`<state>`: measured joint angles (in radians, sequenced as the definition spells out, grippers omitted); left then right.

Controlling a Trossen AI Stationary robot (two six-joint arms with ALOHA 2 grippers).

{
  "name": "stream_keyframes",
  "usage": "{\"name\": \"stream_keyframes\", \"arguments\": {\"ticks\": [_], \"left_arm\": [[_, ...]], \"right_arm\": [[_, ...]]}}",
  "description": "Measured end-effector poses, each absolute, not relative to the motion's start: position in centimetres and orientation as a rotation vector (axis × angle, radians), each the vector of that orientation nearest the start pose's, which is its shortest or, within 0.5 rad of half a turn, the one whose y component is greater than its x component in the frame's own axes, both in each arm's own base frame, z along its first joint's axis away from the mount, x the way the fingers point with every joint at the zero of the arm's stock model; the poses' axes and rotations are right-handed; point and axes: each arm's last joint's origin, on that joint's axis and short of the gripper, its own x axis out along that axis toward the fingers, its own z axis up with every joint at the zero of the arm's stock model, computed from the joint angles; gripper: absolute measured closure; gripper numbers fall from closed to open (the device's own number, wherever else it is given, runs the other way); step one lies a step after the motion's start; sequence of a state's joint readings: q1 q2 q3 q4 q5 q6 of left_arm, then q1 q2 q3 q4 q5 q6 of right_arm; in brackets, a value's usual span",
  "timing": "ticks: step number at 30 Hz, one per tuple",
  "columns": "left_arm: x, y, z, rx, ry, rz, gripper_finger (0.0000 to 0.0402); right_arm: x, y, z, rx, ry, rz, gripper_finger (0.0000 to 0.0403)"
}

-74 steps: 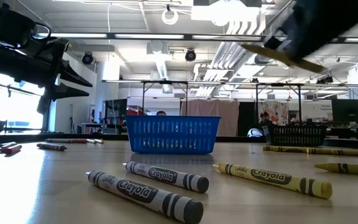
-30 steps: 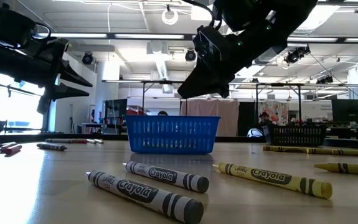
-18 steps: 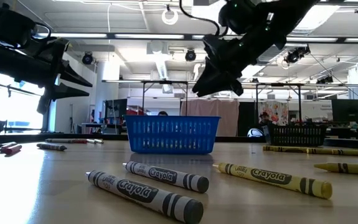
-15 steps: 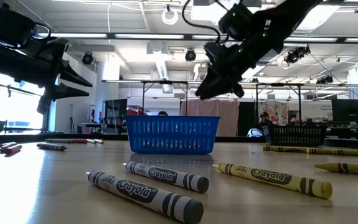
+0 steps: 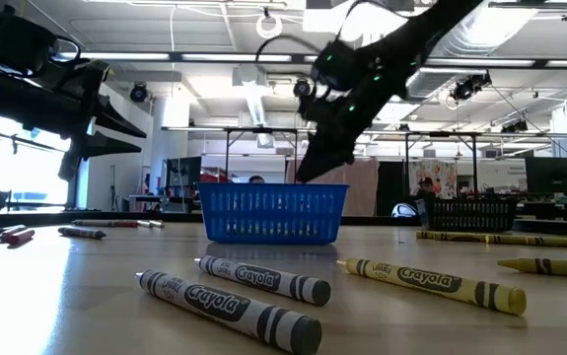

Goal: Sort crayons
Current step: Put the yellow crayon into the blue basket

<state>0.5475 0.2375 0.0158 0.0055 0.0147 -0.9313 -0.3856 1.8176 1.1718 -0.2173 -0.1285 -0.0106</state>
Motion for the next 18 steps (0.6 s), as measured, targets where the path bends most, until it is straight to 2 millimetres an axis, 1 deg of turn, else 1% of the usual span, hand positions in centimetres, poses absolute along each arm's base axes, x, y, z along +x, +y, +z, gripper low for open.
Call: {"name": "stream_keyframes", "arguments": {"ticks": [3,6,10,15,18], "left_arm": [[9.4,5.7,14.9,-0.966,-0.052,0.592,0.0300],[9.4,5.7,14.9,-0.966,-0.053,0.593,0.0300],[9.4,5.7,15.0,-0.965,-0.053,0.592,0.0300],[9.4,5.7,14.9,-0.965,-0.052,0.592,0.0300],[9.4,5.7,14.9,-0.966,-0.053,0.592,0.0300]], "right_arm": [[36.5,-15.5,17.7,0.171,0.925,-0.221,0.0324],[37.5,-17.1,16.9,0.169,1.010,-0.215,0.0324],[38.4,-19.0,16.5,0.177,1.073,-0.216,0.0324],[38.9,-20.4,15.6,0.191,1.127,-0.215,0.0324],[38.9,-20.4,14.5,0.230,1.170,-0.180,0.0324]]}}
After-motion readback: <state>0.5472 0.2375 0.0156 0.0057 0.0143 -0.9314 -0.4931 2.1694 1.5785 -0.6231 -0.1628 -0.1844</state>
